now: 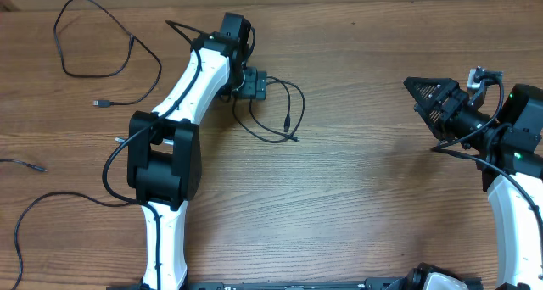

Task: Untangle cables
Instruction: 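Move the left gripper back to the remaining coiled cable, then grasp the coiled cable with the left gripper and drag it leftward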

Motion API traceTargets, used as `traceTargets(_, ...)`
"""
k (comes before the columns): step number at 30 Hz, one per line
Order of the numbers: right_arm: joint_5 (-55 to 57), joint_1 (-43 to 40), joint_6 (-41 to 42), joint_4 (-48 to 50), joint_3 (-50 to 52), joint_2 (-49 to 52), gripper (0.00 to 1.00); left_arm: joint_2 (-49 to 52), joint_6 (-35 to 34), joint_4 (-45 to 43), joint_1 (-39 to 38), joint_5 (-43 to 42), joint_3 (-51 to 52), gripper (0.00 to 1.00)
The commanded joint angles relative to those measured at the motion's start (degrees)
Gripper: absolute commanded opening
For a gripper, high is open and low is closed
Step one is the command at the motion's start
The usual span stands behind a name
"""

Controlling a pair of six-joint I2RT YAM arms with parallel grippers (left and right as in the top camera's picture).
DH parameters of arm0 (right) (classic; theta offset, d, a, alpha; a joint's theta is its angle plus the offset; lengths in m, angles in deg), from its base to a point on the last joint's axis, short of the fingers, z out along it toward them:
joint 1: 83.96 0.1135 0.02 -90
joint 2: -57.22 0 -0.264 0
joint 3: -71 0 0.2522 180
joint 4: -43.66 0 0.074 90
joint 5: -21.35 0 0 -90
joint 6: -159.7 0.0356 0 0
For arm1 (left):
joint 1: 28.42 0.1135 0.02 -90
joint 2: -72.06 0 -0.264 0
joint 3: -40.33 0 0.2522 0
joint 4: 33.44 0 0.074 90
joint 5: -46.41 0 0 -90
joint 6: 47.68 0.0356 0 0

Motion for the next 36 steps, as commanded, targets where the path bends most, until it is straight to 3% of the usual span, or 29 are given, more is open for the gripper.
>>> traceTargets(1,0.6,-0.2,-0.5,0.1,-0.3,-0.4,1.00,0.5,1.7,-0.1,-0.6,2.6,1.1,1.00)
traceTargets(24,0.6,-0.1,-0.5,0.1,-0.3,-0.4,1.00,4.2,8.9,2.1,-1.6,4.0,3.0,1.00)
traceTargets(36,0.6,-0.1,-0.5,-0.5,-0.3,-0.4,1.00,4.2,5.4,5.7,-0.6,8.7,3.1,1.00)
